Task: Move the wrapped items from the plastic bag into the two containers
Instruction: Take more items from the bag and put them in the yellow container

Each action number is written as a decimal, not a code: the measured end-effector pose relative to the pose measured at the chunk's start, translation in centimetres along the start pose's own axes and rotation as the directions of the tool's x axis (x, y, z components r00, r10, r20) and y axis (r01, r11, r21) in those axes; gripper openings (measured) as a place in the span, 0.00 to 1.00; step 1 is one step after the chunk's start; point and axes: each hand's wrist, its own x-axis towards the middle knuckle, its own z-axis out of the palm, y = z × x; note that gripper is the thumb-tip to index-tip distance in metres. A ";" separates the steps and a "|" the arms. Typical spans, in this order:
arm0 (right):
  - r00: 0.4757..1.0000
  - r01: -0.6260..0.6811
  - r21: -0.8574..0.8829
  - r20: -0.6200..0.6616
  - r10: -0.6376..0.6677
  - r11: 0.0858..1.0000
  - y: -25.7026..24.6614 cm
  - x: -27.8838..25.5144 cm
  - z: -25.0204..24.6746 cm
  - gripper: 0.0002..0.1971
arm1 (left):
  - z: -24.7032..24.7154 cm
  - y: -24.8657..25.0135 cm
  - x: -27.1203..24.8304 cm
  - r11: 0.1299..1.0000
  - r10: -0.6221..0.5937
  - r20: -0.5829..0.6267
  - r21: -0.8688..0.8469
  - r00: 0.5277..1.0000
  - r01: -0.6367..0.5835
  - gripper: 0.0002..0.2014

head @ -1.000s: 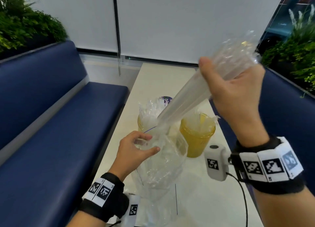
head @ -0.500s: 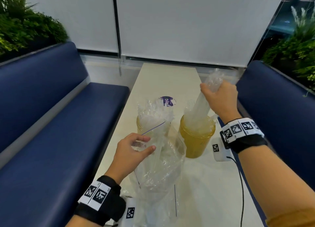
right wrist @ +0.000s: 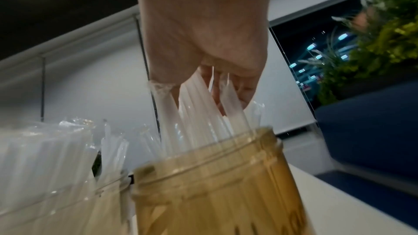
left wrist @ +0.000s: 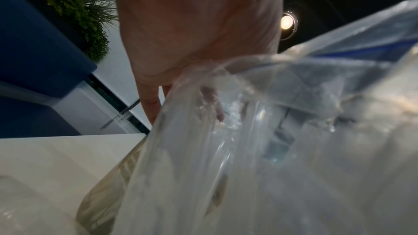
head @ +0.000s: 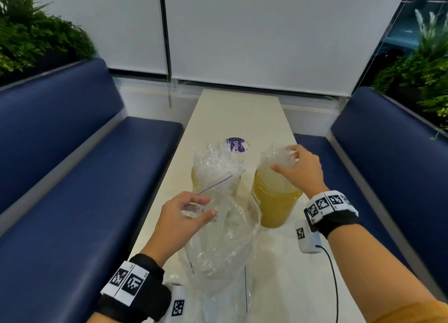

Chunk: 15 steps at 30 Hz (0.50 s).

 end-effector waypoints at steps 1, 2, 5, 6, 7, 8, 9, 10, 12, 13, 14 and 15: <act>0.998 0.045 -0.011 -0.052 -0.046 0.999 -0.1 0.2 -0.3 0.36 | 0.0 0.1 0.0 1.000 0.004 0.004 0.004 1.000 -0.004 0.11; 0.990 0.101 -0.028 -0.094 -0.103 0.995 -0.3 0.3 -0.6 0.38 | 0.0 0.1 -0.1 1.000 0.006 0.010 0.011 1.000 -0.006 0.11; 0.956 0.271 -0.103 -0.086 -0.280 0.957 -0.6 1.0 -0.9 0.32 | 0.0 0.4 -0.1 1.000 0.001 0.031 0.024 1.000 -0.002 0.10; 0.951 0.303 -0.130 -0.021 -0.308 0.944 -0.6 1.1 -0.8 0.27 | 0.0 0.4 -0.1 1.000 -0.001 0.037 0.023 0.999 0.000 0.09; 0.950 0.312 -0.168 0.071 -0.304 0.935 -0.6 1.1 -0.6 0.24 | -0.1 0.5 0.0 1.000 -0.004 0.042 0.021 0.999 0.003 0.07; 0.947 0.303 -0.223 0.176 -0.267 0.927 -0.5 1.0 -0.2 0.22 | -0.1 0.5 0.0 1.000 -0.011 0.050 0.007 0.999 0.010 0.06; 0.938 0.297 -0.297 0.266 -0.220 0.907 -0.3 0.9 0.0 0.22 | -0.2 0.7 0.0 1.000 -0.017 0.068 -0.016 0.998 0.018 0.07; 0.932 0.301 -0.361 0.308 -0.192 0.883 -0.2 0.7 0.2 0.23 | -0.2 0.9 0.0 0.999 -0.021 0.089 -0.047 0.996 0.025 0.10; 0.944 0.304 -0.436 0.259 -0.205 0.847 -0.8 0.2 -0.2 0.25 | -0.3 1.4 -0.1 0.994 -0.031 0.125 -0.098 0.992 0.043 0.17; 0.947 0.316 -0.447 0.200 -0.251 0.837 -1.8 -0.3 -0.7 0.24 | -0.3 1.6 -0.1 0.992 -0.032 0.137 -0.114 0.990 0.048 0.18; 0.938 0.347 -0.421 0.146 -0.315 0.838 -3.1 -1.0 -1.2 0.23 | -0.2 1.7 -0.2 0.991 -0.032 0.143 -0.122 0.989 0.049 0.19; 0.913 0.405 -0.349 0.103 -0.395 0.845 -4.8 -2.1 -1.7 0.21 | -0.2 1.7 -0.2 0.991 -0.029 0.143 -0.129 0.989 0.047 0.20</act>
